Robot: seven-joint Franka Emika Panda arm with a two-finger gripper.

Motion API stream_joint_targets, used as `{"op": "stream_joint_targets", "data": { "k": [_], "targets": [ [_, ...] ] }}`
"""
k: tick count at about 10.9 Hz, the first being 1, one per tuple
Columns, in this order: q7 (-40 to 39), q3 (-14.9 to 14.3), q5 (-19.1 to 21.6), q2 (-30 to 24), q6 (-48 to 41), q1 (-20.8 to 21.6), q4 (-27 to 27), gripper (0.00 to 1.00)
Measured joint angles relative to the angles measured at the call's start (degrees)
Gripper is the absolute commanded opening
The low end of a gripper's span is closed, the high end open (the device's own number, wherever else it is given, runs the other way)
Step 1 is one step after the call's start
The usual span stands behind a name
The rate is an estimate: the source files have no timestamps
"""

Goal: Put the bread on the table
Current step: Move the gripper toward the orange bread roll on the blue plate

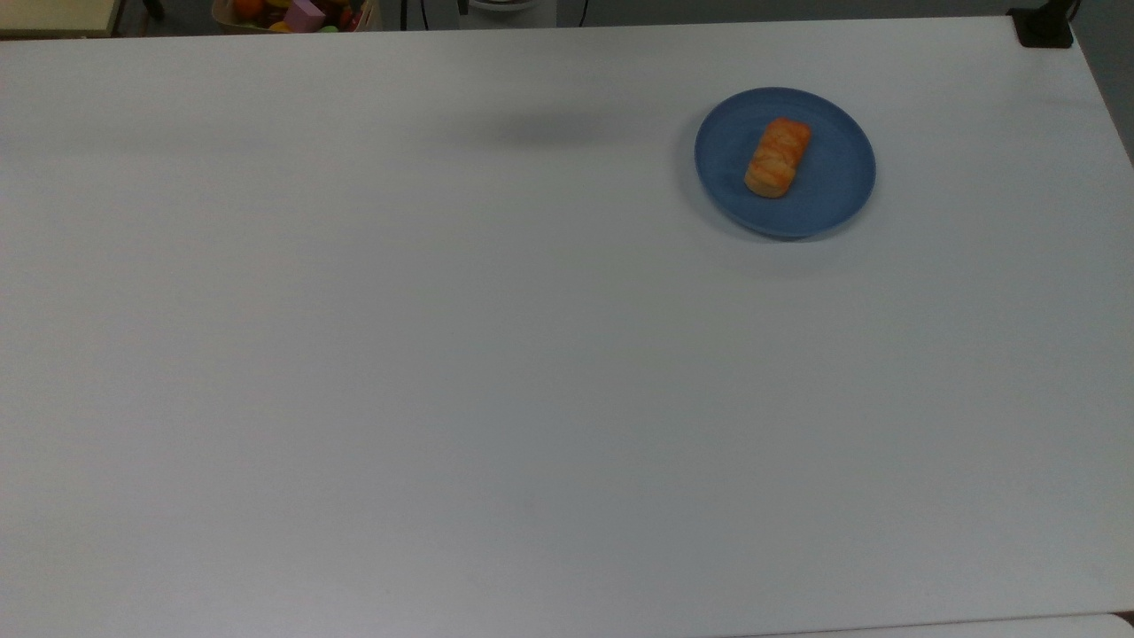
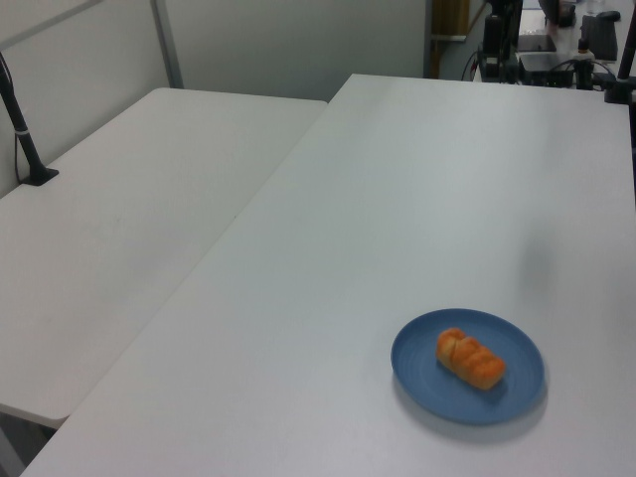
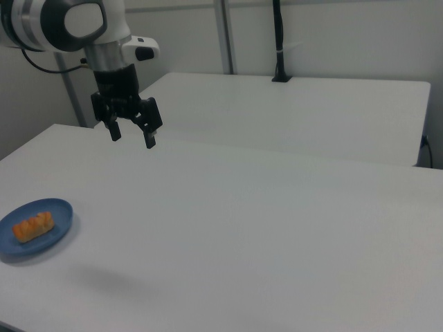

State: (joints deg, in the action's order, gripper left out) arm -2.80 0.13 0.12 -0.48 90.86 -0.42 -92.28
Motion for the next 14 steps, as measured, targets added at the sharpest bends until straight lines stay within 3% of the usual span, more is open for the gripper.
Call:
{"op": "stream_joint_targets", "data": {
  "k": [4,6,9,11,14],
  "targets": [
    [0.0,0.19,0.0,0.08,0.0,0.04,0.0,1.0],
    [0.28,2.55,0.0,0.09,0.0,0.04,-0.69,1.0],
    [9.2,9.74,0.02,0.1,3.76,0.28,-4.7,1.0],
    [18.28,17.27,0.03,0.13,8.9,0.73,-9.46,1.0],
    [30.01,25.97,0.03,0.18,17.85,0.93,-16.26,1.0]
  ]
}}
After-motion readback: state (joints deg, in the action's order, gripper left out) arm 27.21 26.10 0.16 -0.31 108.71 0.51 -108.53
